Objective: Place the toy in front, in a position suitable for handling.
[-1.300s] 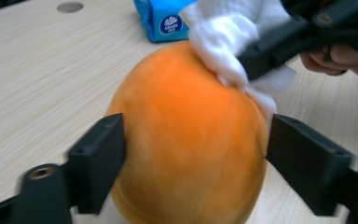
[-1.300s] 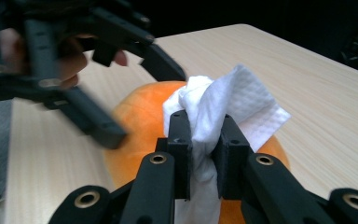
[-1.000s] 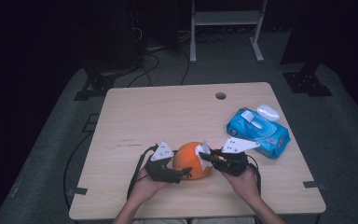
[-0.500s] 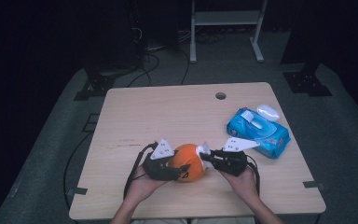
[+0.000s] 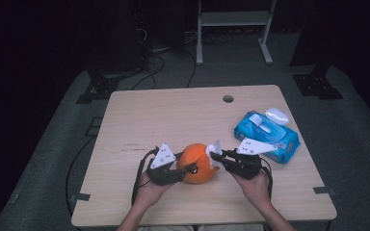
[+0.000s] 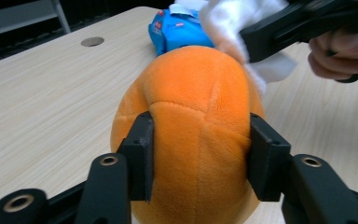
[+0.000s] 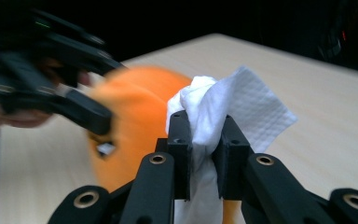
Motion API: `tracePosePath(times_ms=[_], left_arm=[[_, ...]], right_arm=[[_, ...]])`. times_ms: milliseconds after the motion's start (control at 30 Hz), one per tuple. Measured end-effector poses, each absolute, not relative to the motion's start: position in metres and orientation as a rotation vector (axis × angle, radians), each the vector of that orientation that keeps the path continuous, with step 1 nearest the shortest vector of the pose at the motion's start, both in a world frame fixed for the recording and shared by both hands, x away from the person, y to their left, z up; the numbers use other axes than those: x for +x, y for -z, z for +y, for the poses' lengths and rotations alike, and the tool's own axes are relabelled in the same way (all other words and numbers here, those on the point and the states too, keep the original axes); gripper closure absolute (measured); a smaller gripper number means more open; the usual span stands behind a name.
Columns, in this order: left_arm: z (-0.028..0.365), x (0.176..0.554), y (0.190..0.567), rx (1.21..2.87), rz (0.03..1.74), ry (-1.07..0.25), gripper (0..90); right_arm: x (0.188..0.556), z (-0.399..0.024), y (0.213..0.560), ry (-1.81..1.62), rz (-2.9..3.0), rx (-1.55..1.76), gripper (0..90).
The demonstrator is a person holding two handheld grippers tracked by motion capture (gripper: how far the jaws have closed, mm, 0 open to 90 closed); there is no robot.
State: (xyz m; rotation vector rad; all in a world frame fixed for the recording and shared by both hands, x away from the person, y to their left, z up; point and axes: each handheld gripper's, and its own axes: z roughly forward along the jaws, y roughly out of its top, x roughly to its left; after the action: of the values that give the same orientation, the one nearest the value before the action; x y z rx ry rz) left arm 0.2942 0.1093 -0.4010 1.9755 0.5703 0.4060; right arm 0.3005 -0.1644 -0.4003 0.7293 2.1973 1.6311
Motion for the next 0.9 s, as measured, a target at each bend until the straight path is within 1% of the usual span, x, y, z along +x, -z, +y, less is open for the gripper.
tracePosePath(times_ms=[100, 200, 233, 300, 400, 433, 533, 600, 667, 733, 800, 900], left_arm=[[0.108, 0.291, 0.396, 1.998, 0.539, -0.397, 53.5], [0.106, 0.29, 0.4, 2.014, 0.525, -0.394, 51.7], [0.106, 0.292, 0.403, 2.003, 0.531, -0.385, 47.4], [0.105, 0.295, 0.407, 1.968, 0.556, -0.387, 29.7], [0.103, 0.299, 0.415, 1.985, 0.587, -0.391, 10.5], [0.103, 0.3, 0.418, 1.995, 0.588, -0.382, 9.3], [0.104, 0.304, 0.426, 1.981, 0.621, -0.322, 11.1], [0.105, 0.304, 0.423, 1.984, 0.609, -0.329, 20.1], [0.107, 0.302, 0.419, 1.979, 0.596, -0.334, 37.3], [0.112, 0.301, 0.414, 1.996, 0.547, -0.347, 46.9], [0.115, 0.3, 0.409, 2.012, 0.516, -0.358, 50.3], [0.117, 0.298, 0.409, 2.039, 0.48, -0.353, 51.3]], right_arm=[[0.288, -0.151, 0.393, -1.602, 2.213, 0.617, 77.6], [0.291, -0.151, 0.401, -1.586, 2.239, 0.63, 77.6], [0.294, -0.152, 0.404, -1.585, 2.249, 0.65, 77.6], [0.298, -0.156, 0.409, -1.574, 2.265, 0.692, 77.6], [0.302, -0.161, 0.412, -1.571, 2.263, 0.734, 77.6], [0.304, -0.164, 0.413, -1.567, 2.261, 0.757, 77.6], [0.307, -0.169, 0.415, -1.592, 2.259, 0.804, 77.6], [0.305, -0.168, 0.414, -1.587, 2.26, 0.79, 77.5], [0.302, -0.166, 0.412, -1.606, 2.259, 0.779, 77.5], [0.297, -0.164, 0.407, -1.638, 2.26, 0.74, 77.5], [0.291, -0.16, 0.399, -1.669, 2.265, 0.661, 77.6], [0.284, -0.152, 0.391, -1.639, 2.249, 0.585, 77.6]])
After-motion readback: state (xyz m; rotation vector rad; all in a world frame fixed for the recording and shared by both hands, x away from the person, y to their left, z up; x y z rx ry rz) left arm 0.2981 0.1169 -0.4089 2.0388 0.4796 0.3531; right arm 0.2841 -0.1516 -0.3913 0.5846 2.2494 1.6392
